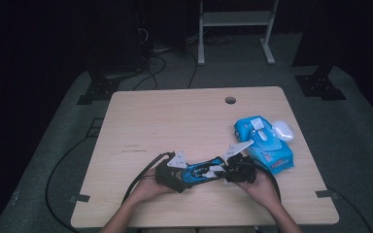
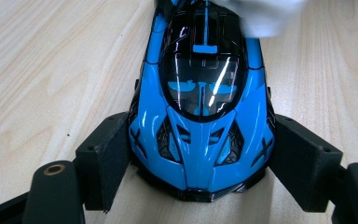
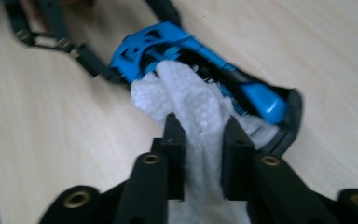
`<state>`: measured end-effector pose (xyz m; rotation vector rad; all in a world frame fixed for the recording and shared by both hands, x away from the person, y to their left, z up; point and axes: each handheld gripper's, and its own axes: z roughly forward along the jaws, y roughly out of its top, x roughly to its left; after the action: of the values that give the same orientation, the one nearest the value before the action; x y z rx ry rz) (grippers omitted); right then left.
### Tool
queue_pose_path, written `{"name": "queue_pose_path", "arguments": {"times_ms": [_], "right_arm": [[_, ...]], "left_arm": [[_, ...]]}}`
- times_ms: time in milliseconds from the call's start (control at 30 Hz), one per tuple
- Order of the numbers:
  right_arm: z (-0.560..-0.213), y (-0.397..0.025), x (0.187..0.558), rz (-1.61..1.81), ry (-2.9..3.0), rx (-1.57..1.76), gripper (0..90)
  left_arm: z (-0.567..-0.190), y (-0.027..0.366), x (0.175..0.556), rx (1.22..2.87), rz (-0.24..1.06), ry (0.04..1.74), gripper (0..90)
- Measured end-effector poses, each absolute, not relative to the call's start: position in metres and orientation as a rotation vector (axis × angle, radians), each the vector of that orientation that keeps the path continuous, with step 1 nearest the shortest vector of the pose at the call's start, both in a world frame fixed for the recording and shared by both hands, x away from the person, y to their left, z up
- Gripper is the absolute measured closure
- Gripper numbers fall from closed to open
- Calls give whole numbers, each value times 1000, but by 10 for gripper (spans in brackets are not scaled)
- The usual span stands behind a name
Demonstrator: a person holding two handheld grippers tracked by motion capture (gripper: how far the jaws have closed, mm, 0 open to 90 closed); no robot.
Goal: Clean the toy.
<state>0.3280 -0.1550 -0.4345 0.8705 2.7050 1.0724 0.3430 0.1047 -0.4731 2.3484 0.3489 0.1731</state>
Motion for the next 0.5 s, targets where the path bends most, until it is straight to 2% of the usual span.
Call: {"name": "queue_pose_path", "arguments": {"times_ms": [67,133,233,333,500], "right_arm": [[-436,-153,332,1079,2681,891,657],[-438,-149,336,1060,2669,887,653],[-442,-146,338,1068,2647,882,689],[-442,-150,336,1058,2635,874,773],[-441,-160,331,1062,2587,902,803]], "left_arm": [[-473,105,343,2347,171,347,249],[-473,105,343,2347,170,347,249],[-474,105,345,2349,151,360,246],[-475,104,345,2345,146,370,242],[-474,101,344,2354,159,368,243]]}}
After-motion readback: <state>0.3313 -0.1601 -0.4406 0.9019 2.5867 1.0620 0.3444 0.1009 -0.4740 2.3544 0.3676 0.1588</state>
